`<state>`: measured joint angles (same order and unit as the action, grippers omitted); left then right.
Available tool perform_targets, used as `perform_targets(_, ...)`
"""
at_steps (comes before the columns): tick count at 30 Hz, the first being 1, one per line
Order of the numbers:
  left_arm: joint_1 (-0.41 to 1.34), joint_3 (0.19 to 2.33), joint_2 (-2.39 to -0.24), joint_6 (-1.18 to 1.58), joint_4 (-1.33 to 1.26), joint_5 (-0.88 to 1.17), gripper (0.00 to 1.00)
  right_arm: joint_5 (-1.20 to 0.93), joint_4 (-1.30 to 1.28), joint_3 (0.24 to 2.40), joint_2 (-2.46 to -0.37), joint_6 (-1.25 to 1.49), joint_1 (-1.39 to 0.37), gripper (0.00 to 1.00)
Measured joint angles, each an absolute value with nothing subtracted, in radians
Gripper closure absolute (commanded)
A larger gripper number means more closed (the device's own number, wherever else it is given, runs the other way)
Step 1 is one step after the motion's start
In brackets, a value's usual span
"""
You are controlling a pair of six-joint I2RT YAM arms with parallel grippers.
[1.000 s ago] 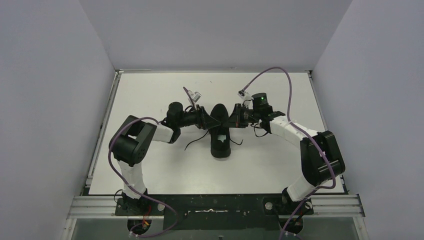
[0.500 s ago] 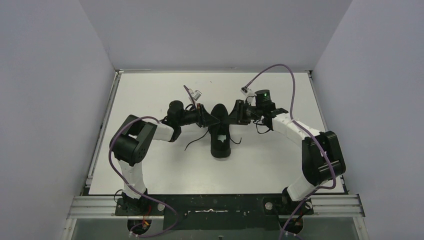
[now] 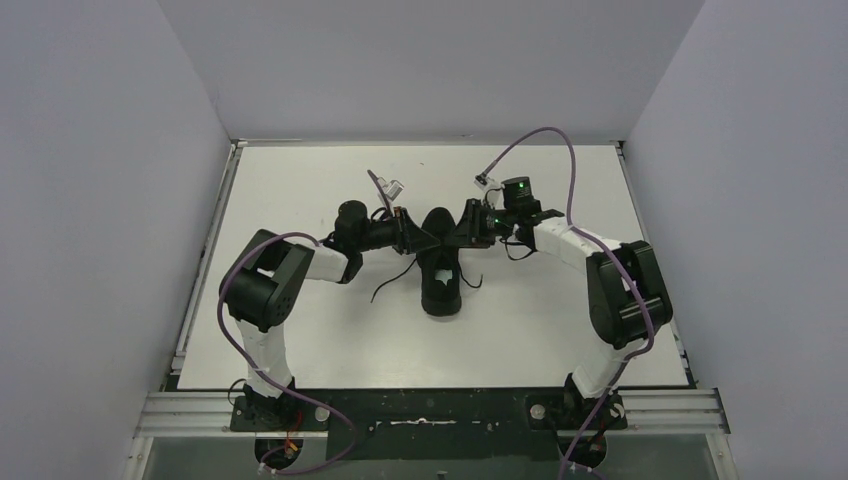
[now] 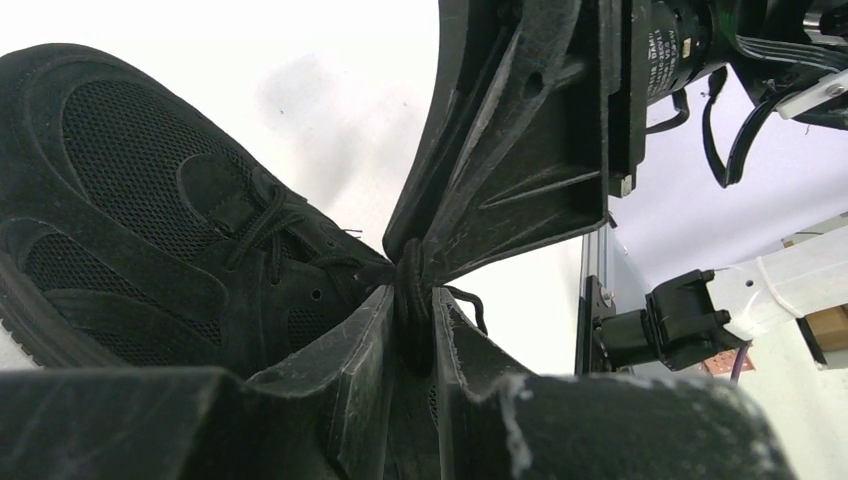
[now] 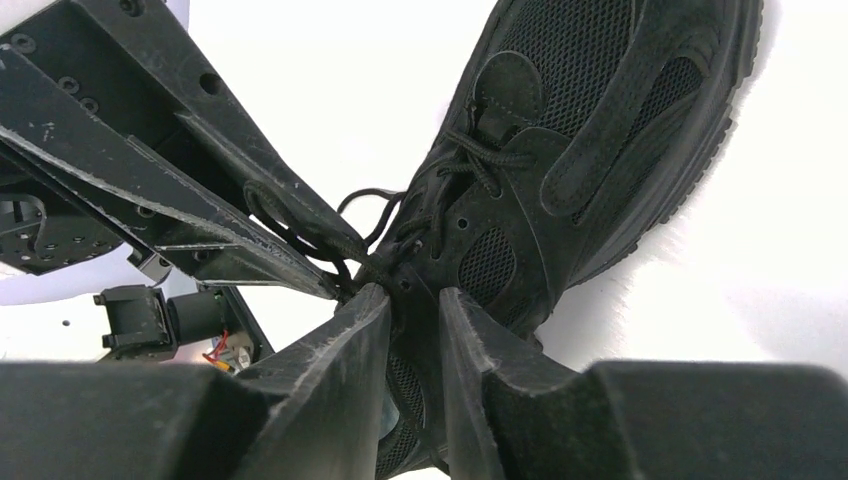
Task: Tie the shoes
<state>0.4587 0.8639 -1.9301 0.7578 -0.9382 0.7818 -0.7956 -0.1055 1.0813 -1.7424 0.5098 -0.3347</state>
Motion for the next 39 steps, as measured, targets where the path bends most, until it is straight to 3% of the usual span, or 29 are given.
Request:
perform_targets(4, 0.459, 0.865, -1.930, 0.763, -0.938, 0.783, 0.85, -0.809, -0.093, 1.082, -1.753, 0.516, -0.335, 0.82)
perform_targets(10, 0.459, 0.867, -1.930, 0.767, -0.938, 0.786, 0.85, -0.830, -0.032, 1.082, -1.759, 0.546, -0.335, 0.81)
perform_targets(12, 0.459, 0.867, -1.930, 0.767, -0.938, 0.787, 0.86, -0.836, -0.017, 1.082, -1.759, 0.553, -0.335, 0.88)
perform_targets(14, 0.459, 0.869, -1.930, 0.771, -0.937, 0.789, 0.88, -0.840, -0.007, 1.082, -1.759, 0.558, -0.335, 1.00)
perform_targets(19, 0.459, 0.878, -1.930, 0.774, -0.928, 0.788, 1.00, -0.842, -0.001, 1.081, -1.758, 0.563, -0.334, 1.00)
perform_targets(36, 0.467, 0.916, -1.930, 0.790, -0.842, 0.749, 1.00, -0.838, 0.038, 1.016, -1.658, 0.604, -0.374, 1.00)
perform_targets(37, 0.467, 0.916, -1.930, 0.797, -0.846, 0.749, 1.00, -0.834, 0.045, 1.016, -1.658, 0.611, -0.385, 0.99)
perform_targets(39, 0.469, 0.916, -1.930, 0.810, -0.852, 0.750, 1.00, -0.826, 0.055, 1.016, -1.658, 0.619, -0.400, 0.83)
